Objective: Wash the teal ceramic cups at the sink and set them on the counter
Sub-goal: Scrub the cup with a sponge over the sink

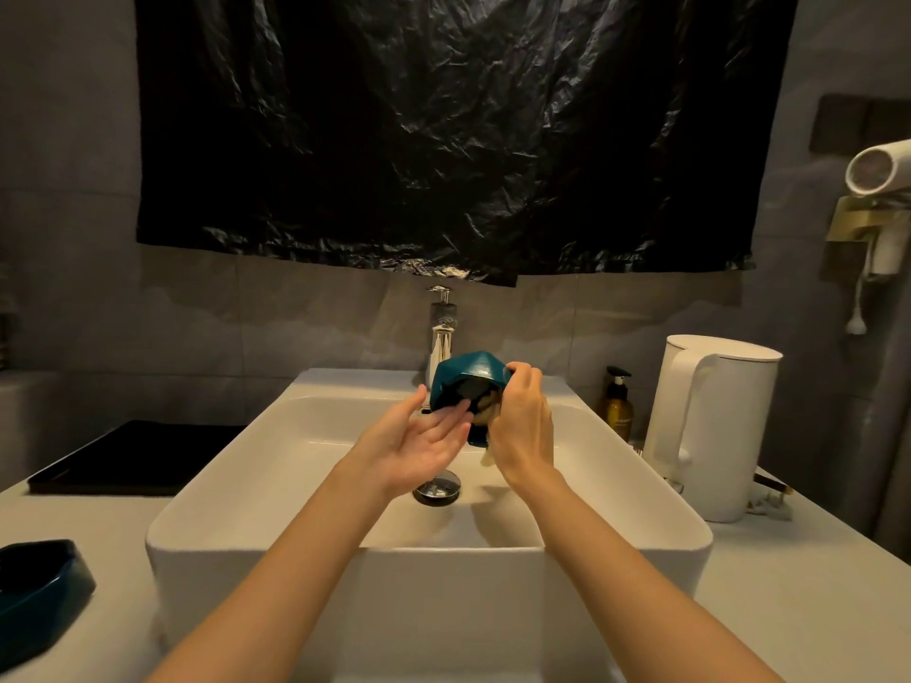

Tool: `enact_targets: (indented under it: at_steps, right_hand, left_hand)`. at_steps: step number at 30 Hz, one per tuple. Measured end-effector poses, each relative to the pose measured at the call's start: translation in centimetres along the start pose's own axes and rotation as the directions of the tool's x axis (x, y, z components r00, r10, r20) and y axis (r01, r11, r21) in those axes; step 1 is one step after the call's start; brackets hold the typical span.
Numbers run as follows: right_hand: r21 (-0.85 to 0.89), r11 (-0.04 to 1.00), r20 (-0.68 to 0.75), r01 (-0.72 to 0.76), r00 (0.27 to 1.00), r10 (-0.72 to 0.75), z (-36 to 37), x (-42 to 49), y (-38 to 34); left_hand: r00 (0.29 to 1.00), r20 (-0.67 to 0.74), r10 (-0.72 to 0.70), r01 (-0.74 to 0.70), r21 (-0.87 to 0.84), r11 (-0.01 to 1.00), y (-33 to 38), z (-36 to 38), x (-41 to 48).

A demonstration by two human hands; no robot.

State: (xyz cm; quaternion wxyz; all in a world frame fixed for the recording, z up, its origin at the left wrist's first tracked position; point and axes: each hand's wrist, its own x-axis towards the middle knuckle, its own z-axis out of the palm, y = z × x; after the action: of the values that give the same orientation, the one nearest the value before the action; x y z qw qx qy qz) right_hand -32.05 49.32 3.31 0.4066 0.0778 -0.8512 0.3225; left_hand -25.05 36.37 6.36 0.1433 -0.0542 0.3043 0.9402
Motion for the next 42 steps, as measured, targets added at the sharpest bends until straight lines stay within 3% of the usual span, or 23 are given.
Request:
enact_targets:
  at_steps: [4, 10, 17, 22, 24, 27, 29, 31, 34, 37, 42]
  right_hand:
    - [0.044, 0.997, 0.009, 0.067, 0.998, -0.067, 0.0, -0.1, -0.1]
    - [0.082, 0.984, 0.148, 0.156, 0.975, -0.167, 0.0, -0.4, -0.4]
    - [0.294, 0.952, 0.421, 0.082, 0.883, -0.206, 0.0, -0.4, -1.0]
    - [0.372, 0.926, 0.534, 0.068, 0.800, -0.274, -0.4, -0.6, -0.8]
    - [0.342, 0.939, 0.472, 0.040, 0.857, -0.208, -0.6, -0.3, -0.6]
    - [0.451, 0.884, 0.226, -0.123, 0.974, 0.020, -0.9, 0.5, -0.6]
    - [0.516, 0.835, 0.102, -0.192, 0.981, 0.163, -1.2, 0.9, -0.8]
    - [0.522, 0.830, 0.051, -0.195, 0.979, 0.198, -1.2, 1.1, -1.0]
    - [0.455, 0.885, 0.080, -0.098, 0.994, 0.068, -0.5, 0.7, -1.1]
    - [0.399, 0.909, 0.072, 0.121, 0.984, -0.163, -0.3, -0.2, -1.5]
    - [0.392, 0.795, 0.058, 0.463, 0.850, -0.523, 0.4, -1.4, -2.3]
  left_hand:
    - [0.999, -0.016, 0.038, -0.040, -0.231, 0.972, 0.1, 1.4, 0.0]
    - [0.990, -0.124, 0.073, -0.118, -0.407, 0.906, 0.8, 1.8, 0.6]
    - [0.964, -0.221, 0.151, -0.217, -0.315, 0.924, 2.4, 1.5, 0.7]
    - [0.939, -0.252, 0.234, -0.282, -0.171, 0.944, 3.8, 0.8, 0.8]
    - [0.925, -0.258, 0.279, -0.315, -0.111, 0.943, 4.3, 0.6, 1.2]
    - [0.911, -0.261, 0.320, -0.333, -0.007, 0.943, 4.9, 0.1, 1.9]
    - [0.912, -0.254, 0.323, -0.318, 0.062, 0.946, 4.8, -0.3, 2.2]
    - [0.921, -0.242, 0.303, -0.282, 0.118, 0.952, 4.2, -0.5, 2.3]
    - [0.936, -0.222, 0.274, -0.244, 0.154, 0.958, 3.0, -0.6, 2.6]
    - [0.937, -0.202, 0.285, -0.263, 0.130, 0.956, 2.4, -0.8, 2.7]
    - [0.921, -0.212, 0.328, -0.323, 0.060, 0.944, 3.4, -1.8, 2.5]
